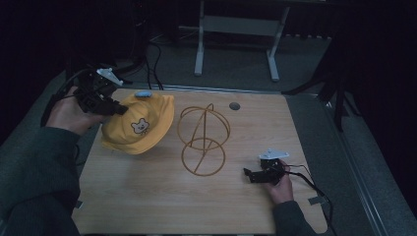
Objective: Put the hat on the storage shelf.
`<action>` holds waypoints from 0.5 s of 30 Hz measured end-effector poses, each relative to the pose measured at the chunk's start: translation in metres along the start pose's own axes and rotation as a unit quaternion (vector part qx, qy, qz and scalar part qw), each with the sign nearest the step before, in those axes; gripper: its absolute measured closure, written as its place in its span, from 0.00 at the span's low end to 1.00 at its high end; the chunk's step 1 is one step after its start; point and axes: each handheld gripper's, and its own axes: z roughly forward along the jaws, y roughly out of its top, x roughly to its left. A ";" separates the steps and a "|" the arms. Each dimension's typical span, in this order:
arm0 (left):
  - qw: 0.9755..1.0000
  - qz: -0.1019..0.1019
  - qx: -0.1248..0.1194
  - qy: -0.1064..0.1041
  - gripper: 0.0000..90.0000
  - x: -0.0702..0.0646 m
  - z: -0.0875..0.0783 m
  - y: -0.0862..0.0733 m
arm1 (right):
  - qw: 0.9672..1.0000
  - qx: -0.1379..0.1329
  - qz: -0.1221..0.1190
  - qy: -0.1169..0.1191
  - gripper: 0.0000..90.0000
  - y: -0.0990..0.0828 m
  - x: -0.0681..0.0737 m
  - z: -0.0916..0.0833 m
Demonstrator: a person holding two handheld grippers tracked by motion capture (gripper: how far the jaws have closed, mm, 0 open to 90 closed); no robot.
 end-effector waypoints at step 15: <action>0.999 0.005 -0.035 -0.019 0.91 0.000 -0.014 0.003 | 1.000 0.001 0.001 0.000 0.14 0.000 0.000 0.000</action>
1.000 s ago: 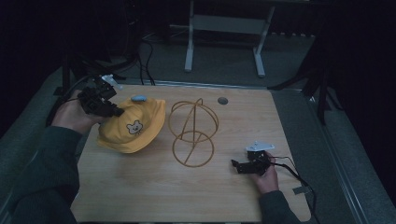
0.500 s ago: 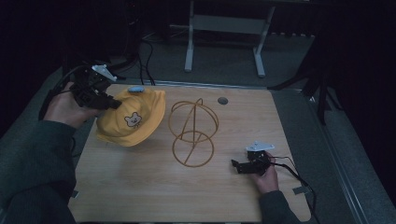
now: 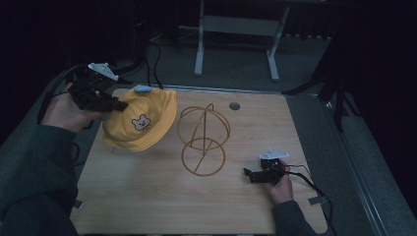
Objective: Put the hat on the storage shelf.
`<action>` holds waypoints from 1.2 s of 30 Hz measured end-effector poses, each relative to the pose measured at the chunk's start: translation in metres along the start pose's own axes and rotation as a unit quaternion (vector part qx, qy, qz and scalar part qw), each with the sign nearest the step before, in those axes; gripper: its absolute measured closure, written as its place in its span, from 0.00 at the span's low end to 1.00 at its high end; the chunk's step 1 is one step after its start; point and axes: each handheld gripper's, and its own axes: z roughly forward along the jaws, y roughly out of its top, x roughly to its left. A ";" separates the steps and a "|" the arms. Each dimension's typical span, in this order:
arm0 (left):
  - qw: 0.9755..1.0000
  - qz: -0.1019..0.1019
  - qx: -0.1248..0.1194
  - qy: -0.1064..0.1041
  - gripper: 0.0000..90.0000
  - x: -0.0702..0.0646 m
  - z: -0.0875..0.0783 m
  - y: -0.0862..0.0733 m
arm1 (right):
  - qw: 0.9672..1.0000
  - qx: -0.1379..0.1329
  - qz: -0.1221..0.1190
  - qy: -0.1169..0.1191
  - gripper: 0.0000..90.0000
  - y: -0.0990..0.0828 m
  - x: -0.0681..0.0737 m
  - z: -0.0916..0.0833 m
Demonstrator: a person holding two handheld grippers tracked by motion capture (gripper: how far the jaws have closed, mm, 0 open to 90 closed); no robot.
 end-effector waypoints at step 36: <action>0.997 0.043 -0.041 -0.039 0.91 -0.017 -0.020 0.028 | 1.000 -0.002 -0.001 0.000 0.14 0.000 0.000 0.000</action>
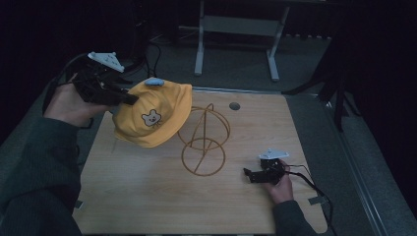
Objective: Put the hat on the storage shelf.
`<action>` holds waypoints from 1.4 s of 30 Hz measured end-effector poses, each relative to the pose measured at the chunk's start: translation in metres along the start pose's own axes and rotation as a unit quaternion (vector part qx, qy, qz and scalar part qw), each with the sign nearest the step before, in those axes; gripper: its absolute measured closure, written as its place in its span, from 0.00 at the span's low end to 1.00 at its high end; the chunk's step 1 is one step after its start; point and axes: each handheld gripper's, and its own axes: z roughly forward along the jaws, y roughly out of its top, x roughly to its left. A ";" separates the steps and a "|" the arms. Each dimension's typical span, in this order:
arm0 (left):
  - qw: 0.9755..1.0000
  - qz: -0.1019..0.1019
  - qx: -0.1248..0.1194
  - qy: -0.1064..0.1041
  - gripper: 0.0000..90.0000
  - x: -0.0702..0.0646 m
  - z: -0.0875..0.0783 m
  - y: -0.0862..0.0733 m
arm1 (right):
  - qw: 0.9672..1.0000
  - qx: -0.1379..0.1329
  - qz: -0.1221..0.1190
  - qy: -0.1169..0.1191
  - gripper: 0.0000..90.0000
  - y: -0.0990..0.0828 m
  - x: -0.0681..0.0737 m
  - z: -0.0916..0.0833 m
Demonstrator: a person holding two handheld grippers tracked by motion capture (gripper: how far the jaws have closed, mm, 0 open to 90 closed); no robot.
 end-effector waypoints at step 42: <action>0.998 0.050 0.005 -0.039 0.91 -0.015 0.011 0.043 | 1.000 0.001 0.000 0.000 0.14 0.000 0.000 0.000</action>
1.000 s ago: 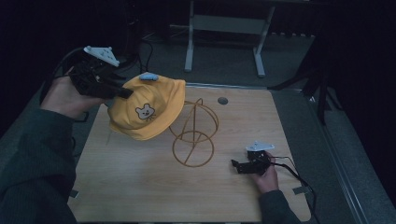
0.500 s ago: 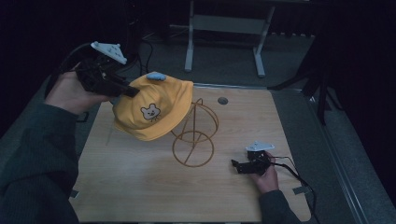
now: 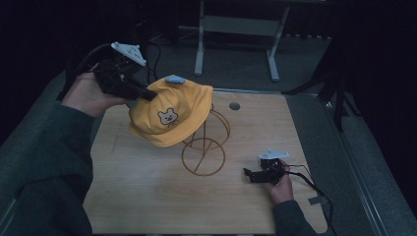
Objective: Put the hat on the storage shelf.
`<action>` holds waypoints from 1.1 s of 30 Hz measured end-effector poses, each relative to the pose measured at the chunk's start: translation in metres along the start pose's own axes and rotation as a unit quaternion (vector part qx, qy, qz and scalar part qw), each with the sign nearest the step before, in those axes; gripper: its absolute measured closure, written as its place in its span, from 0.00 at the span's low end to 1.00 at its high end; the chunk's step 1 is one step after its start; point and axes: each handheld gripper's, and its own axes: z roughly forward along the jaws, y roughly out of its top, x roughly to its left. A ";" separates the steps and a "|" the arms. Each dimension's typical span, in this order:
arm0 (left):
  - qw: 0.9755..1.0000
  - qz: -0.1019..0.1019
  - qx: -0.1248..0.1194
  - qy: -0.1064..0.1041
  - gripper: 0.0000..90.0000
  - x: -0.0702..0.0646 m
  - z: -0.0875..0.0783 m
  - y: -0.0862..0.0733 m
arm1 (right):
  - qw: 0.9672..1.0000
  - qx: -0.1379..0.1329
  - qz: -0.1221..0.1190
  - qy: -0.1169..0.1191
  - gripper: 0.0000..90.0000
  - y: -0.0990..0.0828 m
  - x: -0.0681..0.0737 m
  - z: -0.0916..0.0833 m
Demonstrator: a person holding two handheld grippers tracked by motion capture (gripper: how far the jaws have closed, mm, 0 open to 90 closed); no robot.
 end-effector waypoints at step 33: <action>1.000 0.011 0.015 -0.005 0.91 0.000 0.021 0.021 | 1.000 -0.001 0.000 0.000 0.14 0.000 0.000 0.000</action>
